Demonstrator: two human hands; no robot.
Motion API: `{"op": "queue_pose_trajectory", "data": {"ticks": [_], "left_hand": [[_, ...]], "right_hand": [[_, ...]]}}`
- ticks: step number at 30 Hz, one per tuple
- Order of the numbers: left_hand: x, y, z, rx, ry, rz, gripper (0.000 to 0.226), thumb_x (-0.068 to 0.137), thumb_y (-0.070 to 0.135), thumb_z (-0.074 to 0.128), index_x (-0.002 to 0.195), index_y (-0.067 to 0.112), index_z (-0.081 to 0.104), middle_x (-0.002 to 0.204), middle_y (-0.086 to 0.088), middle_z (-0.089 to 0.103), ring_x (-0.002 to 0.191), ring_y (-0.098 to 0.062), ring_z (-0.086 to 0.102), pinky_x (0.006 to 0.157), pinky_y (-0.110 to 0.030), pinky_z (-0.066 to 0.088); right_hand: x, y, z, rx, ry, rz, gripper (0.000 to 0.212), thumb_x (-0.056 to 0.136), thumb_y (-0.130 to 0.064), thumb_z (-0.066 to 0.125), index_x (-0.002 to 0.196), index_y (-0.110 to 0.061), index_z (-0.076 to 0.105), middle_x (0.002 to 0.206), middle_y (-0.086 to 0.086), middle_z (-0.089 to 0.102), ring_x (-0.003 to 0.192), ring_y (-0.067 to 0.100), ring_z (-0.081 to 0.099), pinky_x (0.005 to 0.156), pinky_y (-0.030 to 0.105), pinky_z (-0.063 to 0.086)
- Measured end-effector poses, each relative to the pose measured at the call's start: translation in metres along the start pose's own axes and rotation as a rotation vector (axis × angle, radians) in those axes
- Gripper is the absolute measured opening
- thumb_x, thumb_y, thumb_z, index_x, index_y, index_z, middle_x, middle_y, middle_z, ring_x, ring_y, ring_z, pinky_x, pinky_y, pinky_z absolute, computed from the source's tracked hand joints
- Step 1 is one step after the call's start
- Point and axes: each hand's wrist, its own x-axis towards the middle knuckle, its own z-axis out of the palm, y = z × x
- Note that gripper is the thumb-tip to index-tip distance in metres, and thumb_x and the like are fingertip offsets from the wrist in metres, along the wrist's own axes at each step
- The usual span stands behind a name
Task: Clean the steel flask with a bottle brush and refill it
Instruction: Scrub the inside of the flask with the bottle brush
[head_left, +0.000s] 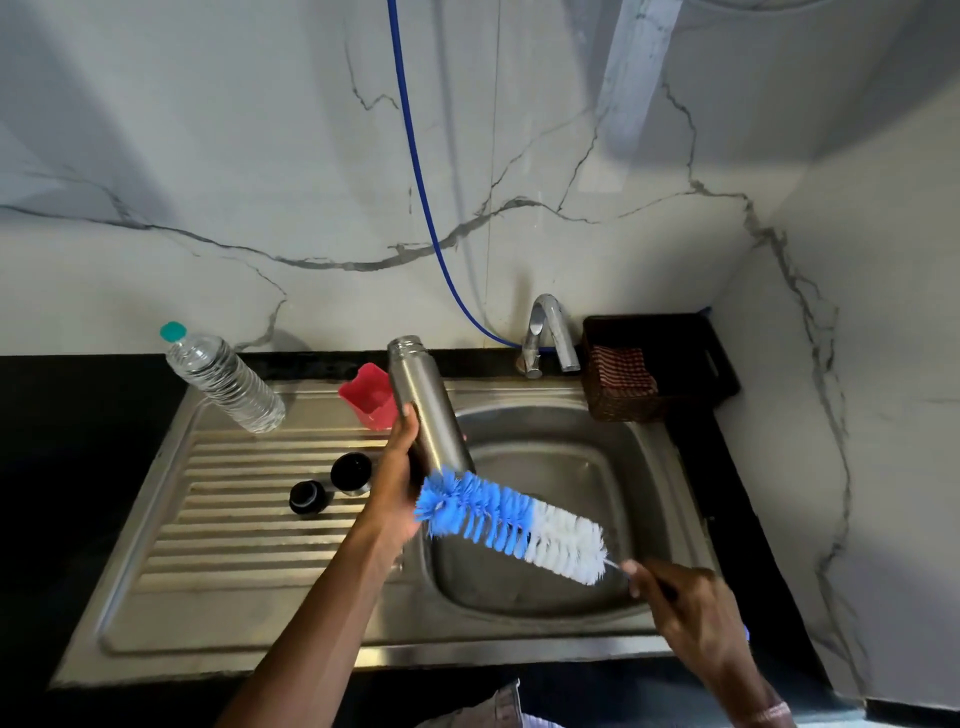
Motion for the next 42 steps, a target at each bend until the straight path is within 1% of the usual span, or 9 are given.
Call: {"op": "queue_pose_trajectory", "data": {"ticks": [11, 18, 21, 23, 26, 32, 36, 39, 42], "left_hand": [[-0.023, -0.025, 0.012, 0.059, -0.093, -0.209, 0.060, 0.098, 0.048, 0.046, 0.130, 0.002, 0.067, 0.132, -0.023, 0.066, 0.098, -0.036, 0.072, 0.109, -0.056, 0.041], [-0.015, -0.016, -0.012, 0.134, -0.115, -0.124, 0.080, 0.037, 0.056, 0.099, 0.097, 0.007, 0.081, 0.103, -0.019, 0.075, 0.090, -0.029, 0.075, 0.083, -0.040, 0.062], [-0.021, -0.010, -0.011, 0.115, -0.218, -0.151, 0.076, 0.051, 0.053, 0.098, 0.106, 0.004, 0.077, 0.095, -0.020, 0.072, 0.091, -0.031, 0.072, 0.102, -0.050, 0.054], [-0.025, -0.012, -0.006, 0.117, -0.214, -0.073, 0.052, 0.047, 0.040, 0.099, 0.087, 0.012, 0.084, 0.078, -0.013, 0.074, 0.071, -0.020, 0.074, 0.074, -0.035, 0.063], [-0.028, -0.018, 0.002, 0.147, -0.183, -0.113, 0.098, 0.057, 0.063, 0.093, 0.130, 0.002, 0.067, 0.112, -0.021, 0.073, 0.084, -0.031, 0.074, 0.076, -0.040, 0.062], [-0.021, -0.023, -0.004, 0.058, -0.121, -0.176, 0.067, 0.102, 0.054, 0.046, 0.145, 0.003, 0.055, 0.143, -0.025, 0.058, 0.117, -0.040, 0.066, 0.092, -0.045, 0.054], [-0.021, -0.019, -0.007, 0.074, 0.029, -0.045, 0.039, 0.104, 0.035, 0.048, 0.108, 0.012, 0.079, 0.107, -0.019, 0.076, 0.088, -0.031, 0.076, 0.083, -0.044, 0.060], [-0.024, -0.019, -0.019, 0.071, 0.042, 0.107, 0.077, 0.110, 0.009, 0.033, 0.049, 0.028, 0.076, 0.063, -0.003, 0.072, 0.051, -0.006, 0.068, 0.050, -0.022, 0.054], [-0.021, -0.013, -0.030, 0.098, 0.034, 0.009, 0.030, 0.101, 0.026, 0.062, 0.078, 0.021, 0.082, 0.085, -0.011, 0.069, 0.065, -0.015, 0.073, 0.067, -0.033, 0.057]], "right_hand": [[0.099, -0.028, -0.003, -0.123, 0.239, -0.026, 0.039, 0.099, -0.058, 0.053, 0.085, -0.028, 0.075, 0.063, -0.006, 0.069, 0.057, 0.017, 0.068, 0.051, 0.024, 0.043], [0.022, -0.007, -0.009, 0.008, 0.063, -0.174, 0.042, 0.099, -0.063, 0.046, 0.082, -0.028, 0.061, 0.051, -0.004, 0.052, 0.042, 0.011, 0.050, 0.043, 0.024, 0.038], [0.008, -0.006, -0.012, 0.024, 0.041, -0.150, 0.041, 0.098, -0.066, 0.044, 0.085, -0.032, 0.063, 0.057, -0.008, 0.056, 0.047, 0.010, 0.052, 0.048, 0.018, 0.040], [0.023, -0.013, -0.010, -0.006, 0.079, -0.158, 0.049, 0.098, -0.067, 0.042, 0.083, -0.028, 0.068, 0.054, -0.004, 0.055, 0.045, 0.013, 0.053, 0.044, 0.024, 0.040], [0.067, -0.022, -0.003, -0.087, 0.200, -0.123, 0.056, 0.097, -0.065, 0.043, 0.078, -0.022, 0.073, 0.049, 0.000, 0.055, 0.044, 0.016, 0.058, 0.042, 0.026, 0.036], [0.112, -0.034, 0.004, -0.233, 0.304, -0.061, 0.050, 0.094, -0.063, 0.044, 0.083, -0.027, 0.077, 0.058, 0.006, 0.068, 0.053, 0.036, 0.066, 0.047, 0.028, 0.040], [0.060, -0.023, 0.004, -0.075, 0.113, -0.114, 0.034, 0.096, -0.063, 0.050, 0.090, -0.033, 0.065, 0.050, -0.005, 0.053, 0.042, 0.014, 0.052, 0.043, 0.027, 0.039], [0.026, -0.016, 0.004, -0.048, 0.010, -0.216, 0.044, 0.099, -0.063, 0.045, 0.083, -0.028, 0.066, 0.052, -0.006, 0.052, 0.043, 0.010, 0.045, 0.043, 0.029, 0.040], [0.026, -0.018, 0.002, -0.057, 0.005, -0.262, 0.044, 0.100, -0.061, 0.046, 0.079, -0.026, 0.065, 0.054, -0.006, 0.053, 0.046, 0.014, 0.051, 0.044, 0.028, 0.037]]}}
